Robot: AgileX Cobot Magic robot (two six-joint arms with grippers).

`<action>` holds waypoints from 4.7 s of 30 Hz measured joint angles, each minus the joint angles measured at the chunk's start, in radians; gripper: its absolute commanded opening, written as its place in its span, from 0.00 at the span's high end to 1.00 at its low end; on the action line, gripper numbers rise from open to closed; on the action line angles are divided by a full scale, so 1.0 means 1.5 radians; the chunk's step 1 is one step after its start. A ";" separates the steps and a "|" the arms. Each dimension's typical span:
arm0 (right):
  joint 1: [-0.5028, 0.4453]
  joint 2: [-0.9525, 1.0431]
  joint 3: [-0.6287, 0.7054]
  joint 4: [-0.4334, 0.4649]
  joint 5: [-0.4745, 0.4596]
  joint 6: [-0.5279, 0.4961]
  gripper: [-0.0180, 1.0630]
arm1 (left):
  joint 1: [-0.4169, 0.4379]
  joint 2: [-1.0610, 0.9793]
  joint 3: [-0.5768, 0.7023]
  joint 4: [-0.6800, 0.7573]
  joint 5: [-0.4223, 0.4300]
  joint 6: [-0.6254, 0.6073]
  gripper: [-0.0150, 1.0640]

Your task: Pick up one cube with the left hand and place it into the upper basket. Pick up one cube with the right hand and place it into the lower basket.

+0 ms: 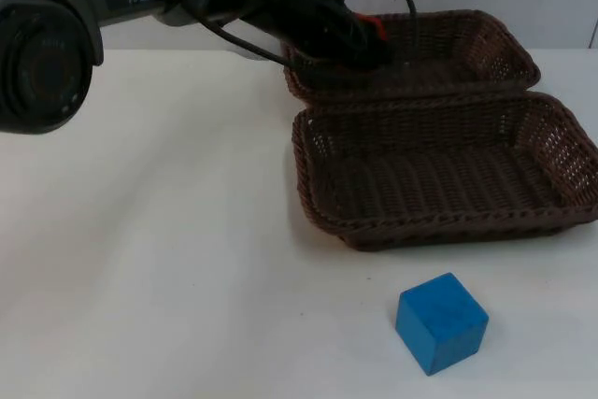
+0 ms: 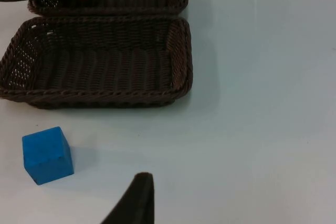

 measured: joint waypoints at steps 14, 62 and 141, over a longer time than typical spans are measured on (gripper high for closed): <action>0.000 0.000 0.000 0.000 0.000 0.000 0.01 | 0.000 0.000 0.000 0.007 0.026 0.000 0.51; 0.000 0.000 0.000 0.000 0.001 0.000 0.01 | 0.003 -0.266 0.000 0.180 0.384 -0.150 0.30; 0.000 0.000 0.000 0.000 0.001 0.000 0.01 | 0.158 -1.245 1.042 0.225 0.112 -0.311 0.30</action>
